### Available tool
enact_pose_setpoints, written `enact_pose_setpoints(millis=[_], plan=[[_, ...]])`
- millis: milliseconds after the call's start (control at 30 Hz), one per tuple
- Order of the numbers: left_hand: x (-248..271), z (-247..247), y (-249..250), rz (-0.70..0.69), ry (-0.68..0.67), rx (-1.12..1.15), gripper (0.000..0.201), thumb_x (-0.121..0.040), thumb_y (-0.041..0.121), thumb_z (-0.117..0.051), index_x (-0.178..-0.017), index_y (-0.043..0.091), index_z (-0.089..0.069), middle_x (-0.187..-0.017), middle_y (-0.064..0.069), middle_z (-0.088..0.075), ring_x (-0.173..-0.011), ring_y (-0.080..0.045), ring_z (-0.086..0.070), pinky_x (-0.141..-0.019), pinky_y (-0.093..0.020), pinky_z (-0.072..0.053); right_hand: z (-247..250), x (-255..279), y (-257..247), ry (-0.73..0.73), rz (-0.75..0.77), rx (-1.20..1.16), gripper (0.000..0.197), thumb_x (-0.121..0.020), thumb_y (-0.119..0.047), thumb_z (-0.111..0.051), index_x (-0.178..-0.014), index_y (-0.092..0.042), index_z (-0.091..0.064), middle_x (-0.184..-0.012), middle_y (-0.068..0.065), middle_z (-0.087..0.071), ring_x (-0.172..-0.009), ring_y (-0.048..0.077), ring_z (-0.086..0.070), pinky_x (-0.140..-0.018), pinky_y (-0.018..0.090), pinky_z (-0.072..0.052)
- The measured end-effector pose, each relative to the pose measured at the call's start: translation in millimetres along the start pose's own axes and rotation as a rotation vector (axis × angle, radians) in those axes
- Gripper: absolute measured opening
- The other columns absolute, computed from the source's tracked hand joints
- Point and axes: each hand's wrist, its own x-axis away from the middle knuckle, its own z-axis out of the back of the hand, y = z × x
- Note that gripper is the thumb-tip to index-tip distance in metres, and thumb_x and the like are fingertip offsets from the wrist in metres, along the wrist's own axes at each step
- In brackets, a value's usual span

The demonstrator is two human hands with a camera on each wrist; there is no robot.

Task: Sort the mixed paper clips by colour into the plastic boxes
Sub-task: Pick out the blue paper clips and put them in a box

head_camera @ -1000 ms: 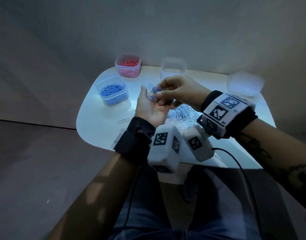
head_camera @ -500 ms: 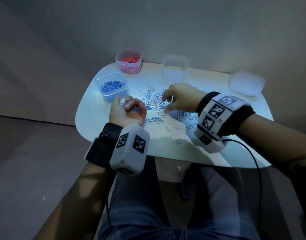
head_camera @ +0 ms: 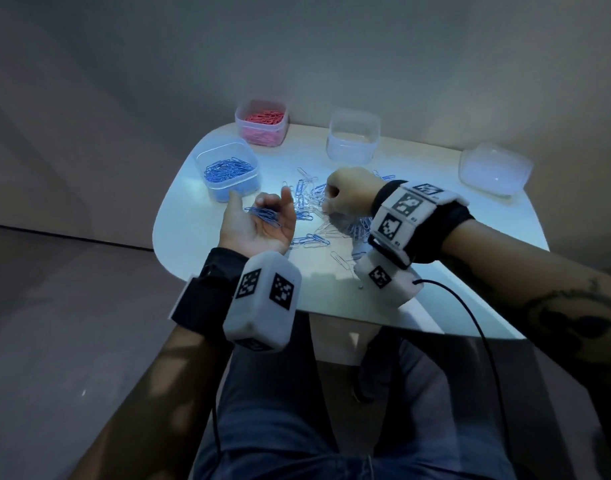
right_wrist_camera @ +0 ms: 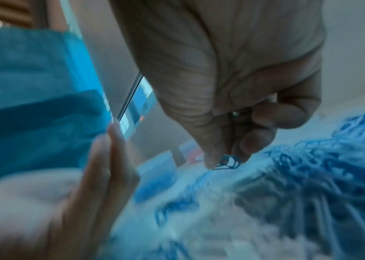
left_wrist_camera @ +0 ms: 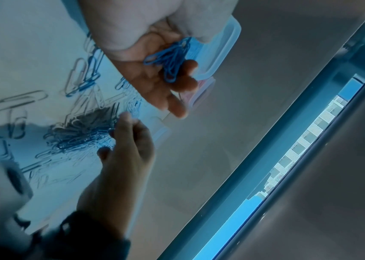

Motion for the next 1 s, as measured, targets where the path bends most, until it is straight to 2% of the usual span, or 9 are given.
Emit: enact_pose_setpoints(millis=[133, 267, 400, 467, 567, 633, 800, 933, 1000], plan=[[-5, 1, -6, -0.067, 0.012, -0.090, 0.056, -0.102, 0.040, -0.018, -0.071, 0.010, -0.053, -0.064, -0.007, -0.070, -0.061, -0.022, -0.071, -0.053, -0.029, -0.056, 24, 20, 7, 0.033, 0.018, -0.417, 0.013, -0.091, -0.016, -0.057, -0.078, -0.015, -0.054, -0.071, 0.000, -0.055, -0.069, 0.012, -0.051, -0.050, 0.015, -0.039], [-7, -8, -18, -0.059, 0.005, -0.170, 0.053, -0.102, 0.039, -0.017, -0.089, 0.007, -0.058, -0.079, -0.009, -0.069, -0.096, -0.019, -0.064, -0.079, -0.034, -0.051, 29, 31, -15, 0.017, 0.165, -0.690, 0.020, -0.090, -0.009, -0.058, -0.073, -0.019, -0.052, -0.068, -0.001, -0.056, -0.058, 0.006, -0.051, -0.042, 0.010, -0.038], [-4, -15, -20, -0.063, -0.087, -0.162, 0.055, -0.102, 0.039, -0.014, -0.097, 0.005, -0.057, -0.076, -0.013, -0.068, -0.073, -0.022, -0.067, -0.061, -0.033, -0.058, 26, 33, -28, -0.091, 0.199, -0.598, 0.013, -0.089, -0.006, -0.057, -0.097, -0.011, -0.065, -0.067, -0.001, -0.057, -0.057, 0.006, -0.052, -0.041, 0.009, -0.040], [-2, -15, -17, -0.075, -0.095, -0.131, 0.053, -0.102, 0.037, -0.016, -0.095, 0.004, -0.058, -0.076, -0.016, -0.070, -0.072, -0.025, -0.070, -0.069, -0.040, -0.056, 28, 31, -26, -0.007, 0.209, -0.538, 0.017, -0.086, -0.008, -0.061, -0.102, -0.008, -0.067, -0.065, -0.005, -0.057, -0.055, 0.003, -0.052, -0.041, 0.009, -0.038], [0, -13, -13, -0.077, -0.093, -0.157, 0.055, -0.103, 0.035, -0.015, -0.091, 0.004, -0.059, -0.075, -0.013, -0.072, -0.095, -0.020, -0.066, -0.077, -0.036, -0.049, 33, 25, -24, 0.222, 0.181, -0.605, 0.019, -0.085, -0.011, -0.064, -0.098, 0.002, -0.065, -0.061, -0.005, -0.053, -0.051, 0.005, -0.046, -0.039, 0.006, -0.033], [1, -13, -13, -0.065, -0.087, -0.188, 0.056, -0.103, 0.036, -0.016, -0.090, 0.003, -0.059, -0.075, -0.013, -0.071, -0.101, -0.021, -0.062, -0.077, -0.035, -0.048, 32, 25, -26, 0.225, 0.204, -0.567, 0.019, -0.084, -0.012, -0.065, -0.096, 0.004, -0.066, -0.060, -0.006, -0.053, -0.049, 0.000, -0.047, -0.043, 0.005, -0.036], [4, -15, -16, 0.008, -0.055, -0.169, 0.054, -0.102, 0.036, -0.023, -0.086, -0.001, -0.059, -0.071, -0.013, -0.069, -0.062, -0.022, -0.069, -0.059, -0.031, -0.057, 20, 29, -42, 0.102, 0.312, -0.220, 0.018, -0.081, -0.018, -0.068, -0.095, -0.006, -0.068, -0.067, -0.004, -0.052, -0.060, 0.009, -0.049, -0.055, 0.012, -0.038], [6, -15, -17, 0.020, -0.049, -0.169, 0.056, -0.103, 0.035, -0.024, -0.086, -0.005, -0.060, -0.069, -0.019, -0.068, -0.083, -0.020, -0.066, -0.086, -0.033, -0.048, 19, 27, -45, 0.101, 0.293, -0.174, 0.013, -0.085, -0.016, -0.064, -0.089, -0.004, -0.067, -0.067, -0.004, -0.051, -0.074, 0.013, -0.048, -0.060, 0.019, -0.039], [6, -13, -16, 0.013, -0.057, -0.132, 0.063, -0.103, 0.034, -0.024, -0.074, -0.006, -0.064, -0.068, -0.020, -0.068, -0.072, -0.024, -0.069, -0.079, -0.034, -0.052, 22, 24, -44, 0.137, 0.260, -0.338, 0.012, -0.086, -0.012, -0.061, -0.074, -0.010, -0.060, -0.066, -0.004, -0.050, -0.067, 0.012, -0.049, -0.065, 0.021, -0.043]])
